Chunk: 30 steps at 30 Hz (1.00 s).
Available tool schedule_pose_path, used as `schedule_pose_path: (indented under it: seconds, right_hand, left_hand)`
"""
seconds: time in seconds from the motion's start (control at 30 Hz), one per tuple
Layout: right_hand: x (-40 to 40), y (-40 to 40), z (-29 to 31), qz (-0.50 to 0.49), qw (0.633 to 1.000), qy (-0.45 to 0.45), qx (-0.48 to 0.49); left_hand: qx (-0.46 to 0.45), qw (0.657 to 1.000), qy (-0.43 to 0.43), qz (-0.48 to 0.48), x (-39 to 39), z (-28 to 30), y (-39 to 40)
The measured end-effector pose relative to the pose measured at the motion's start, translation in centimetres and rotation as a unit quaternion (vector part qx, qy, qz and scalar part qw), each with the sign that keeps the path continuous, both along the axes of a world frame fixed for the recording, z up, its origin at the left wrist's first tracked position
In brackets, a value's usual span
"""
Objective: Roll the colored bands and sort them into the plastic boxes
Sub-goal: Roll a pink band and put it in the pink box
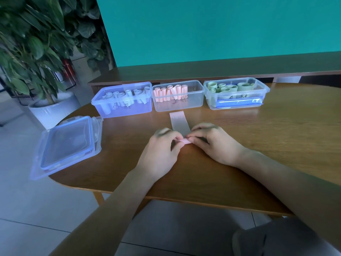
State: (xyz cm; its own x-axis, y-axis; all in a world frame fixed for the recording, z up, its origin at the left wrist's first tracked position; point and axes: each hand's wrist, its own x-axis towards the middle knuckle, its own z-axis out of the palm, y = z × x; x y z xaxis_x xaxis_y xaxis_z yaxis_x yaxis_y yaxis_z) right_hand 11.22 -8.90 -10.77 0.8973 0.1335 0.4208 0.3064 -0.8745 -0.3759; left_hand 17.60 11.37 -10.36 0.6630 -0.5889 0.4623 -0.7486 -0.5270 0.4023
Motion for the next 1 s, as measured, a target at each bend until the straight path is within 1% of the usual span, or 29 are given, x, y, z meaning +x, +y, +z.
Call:
schedule_pose_path:
  seconds: [0.13, 0.3, 0.5, 0.6, 0.73, 0.87, 1.0]
  right_hand:
    - [0.5, -0.1, 0.2, -0.015, 1.0, -0.008, 0.007]
    - [1.3, -0.5, 0.3, 0.0, 1.0, -0.007, 0.024]
    - [2.2, -0.7, 0.3, -0.011, 1.0, 0.0, 0.018]
    - [2.4, -0.7, 0.3, -0.015, 1.0, 0.006, 0.015]
    - [2.7, -0.8, 0.4, -0.021, 0.999, -0.014, 0.033]
    - [3.1, -1.0, 0.4, -0.001, 0.999, -0.027, 0.031]
    - [4.1, -1.5, 0.1, -0.006, 0.999, -0.025, 0.03]
  left_hand:
    - [0.029, 1.0, 0.007, 0.01, 0.9, 0.1, -0.3]
    - [0.059, 0.998, 0.01, 0.028, 1.5, 0.3, -0.6]
    - [0.009, 0.999, 0.008, 0.03, 2.1, 0.6, -0.8]
    - [0.022, 0.999, 0.002, 0.023, 2.4, 0.6, -0.9]
    - [0.007, 1.0, 0.007, 0.016, 2.9, 0.4, -1.1]
    - [0.017, 1.0, 0.012, 0.022, 3.3, 0.2, -1.3]
    - [0.028, 0.999, 0.01, 0.032, 3.8, 0.1, -1.7]
